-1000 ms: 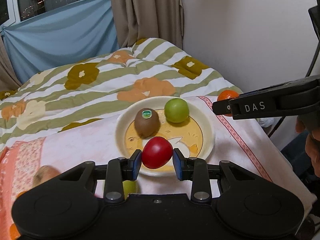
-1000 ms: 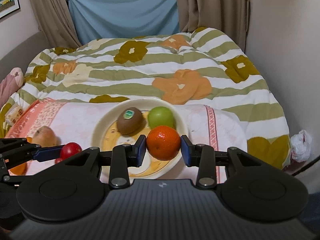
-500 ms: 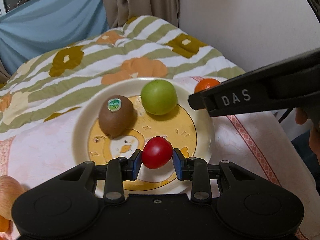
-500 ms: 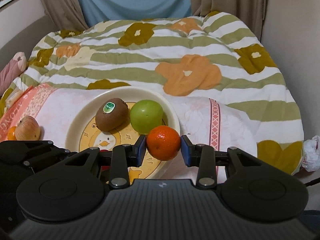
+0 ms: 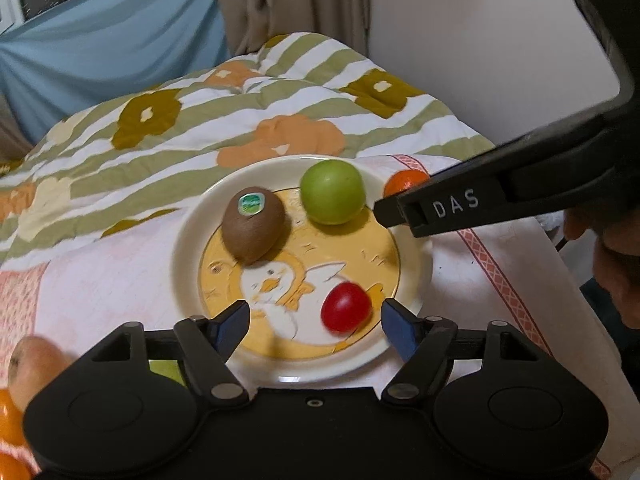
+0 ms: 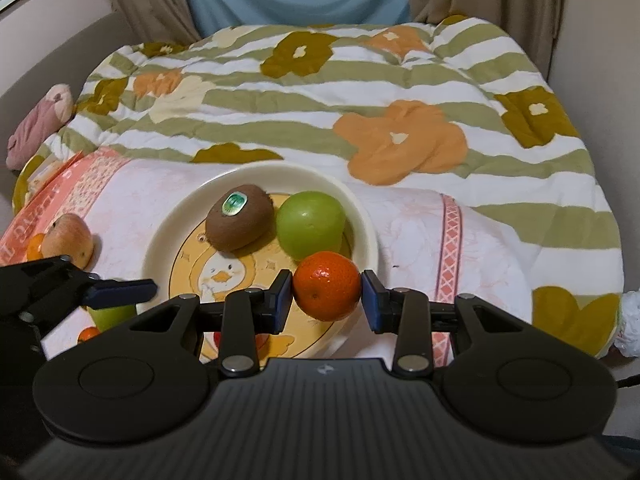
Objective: Organize fruits
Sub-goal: 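Open both tools to drop the fruits into the bowl and withdraw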
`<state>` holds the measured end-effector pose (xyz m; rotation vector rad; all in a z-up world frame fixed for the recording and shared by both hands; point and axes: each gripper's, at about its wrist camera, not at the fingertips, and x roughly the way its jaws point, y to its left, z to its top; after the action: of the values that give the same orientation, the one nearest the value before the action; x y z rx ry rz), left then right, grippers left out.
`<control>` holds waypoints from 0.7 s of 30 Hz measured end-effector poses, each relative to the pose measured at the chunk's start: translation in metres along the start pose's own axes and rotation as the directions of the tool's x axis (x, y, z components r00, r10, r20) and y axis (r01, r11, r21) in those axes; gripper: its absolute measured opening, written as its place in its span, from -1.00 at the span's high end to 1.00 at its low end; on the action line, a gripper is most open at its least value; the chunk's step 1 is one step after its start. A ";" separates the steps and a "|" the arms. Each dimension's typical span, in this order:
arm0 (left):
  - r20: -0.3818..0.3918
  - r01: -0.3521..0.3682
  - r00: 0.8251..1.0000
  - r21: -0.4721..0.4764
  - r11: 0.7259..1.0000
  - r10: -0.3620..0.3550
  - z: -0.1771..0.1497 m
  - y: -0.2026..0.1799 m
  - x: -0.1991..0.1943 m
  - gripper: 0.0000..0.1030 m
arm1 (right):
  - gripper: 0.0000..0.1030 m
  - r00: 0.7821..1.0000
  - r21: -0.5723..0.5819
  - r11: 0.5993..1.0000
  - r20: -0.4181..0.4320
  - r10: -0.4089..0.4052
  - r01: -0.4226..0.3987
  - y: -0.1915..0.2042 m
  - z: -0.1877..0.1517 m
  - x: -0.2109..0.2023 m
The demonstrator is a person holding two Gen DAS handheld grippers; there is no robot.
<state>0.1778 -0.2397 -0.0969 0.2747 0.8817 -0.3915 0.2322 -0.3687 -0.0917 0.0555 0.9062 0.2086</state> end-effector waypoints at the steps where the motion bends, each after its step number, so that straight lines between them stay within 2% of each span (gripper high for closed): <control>1: -0.001 -0.008 1.000 -0.007 1.000 0.008 -0.001 0.002 -0.002 -0.49 | -0.01 1.000 -0.008 1.000 -0.006 0.002 -0.002 0.001 0.000 0.002; 7: -0.012 -0.055 0.998 -0.039 0.998 0.054 -0.009 0.011 -0.008 -0.49 | -0.01 1.000 -0.053 0.999 -0.013 0.009 -0.010 0.010 -0.002 0.017; 14: -0.018 -0.076 0.997 -0.056 0.996 0.075 -0.014 0.018 -0.009 -0.49 | -0.02 1.000 -0.087 0.996 -0.020 0.013 -0.014 0.016 -0.005 0.029; 15: -0.017 -0.077 0.997 -0.058 0.995 0.076 -0.014 0.018 -0.010 -0.49 | -0.08 1.000 -0.089 0.996 -0.014 0.009 -0.010 0.016 -0.006 0.028; 16: -0.016 -0.077 0.997 -0.059 0.995 0.076 -0.014 0.018 -0.010 -0.49 | -0.39 1.000 -0.090 0.996 0.002 0.001 -0.001 0.017 -0.007 0.027; 17: -0.016 -0.077 0.997 -0.060 0.995 0.076 -0.015 0.018 -0.011 -0.49 | -0.60 1.000 -0.091 0.996 0.013 -0.004 0.005 0.017 -0.009 0.024; 18: -0.015 -0.078 0.997 -0.062 0.995 0.077 -0.017 0.018 -0.012 -0.49 | -1.00 1.000 -0.091 0.996 0.024 0.001 0.001 0.018 -0.009 0.022; 21: -0.021 -0.075 0.997 -0.070 0.995 0.073 -0.020 0.018 -0.014 -0.50 | -1.00 0.998 -0.058 0.998 0.062 -0.008 0.011 0.014 -0.013 0.010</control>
<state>0.1641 -0.2124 -0.0964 0.2450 0.8986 -0.2887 0.2260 -0.3531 -0.1056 0.0032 0.8380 0.2234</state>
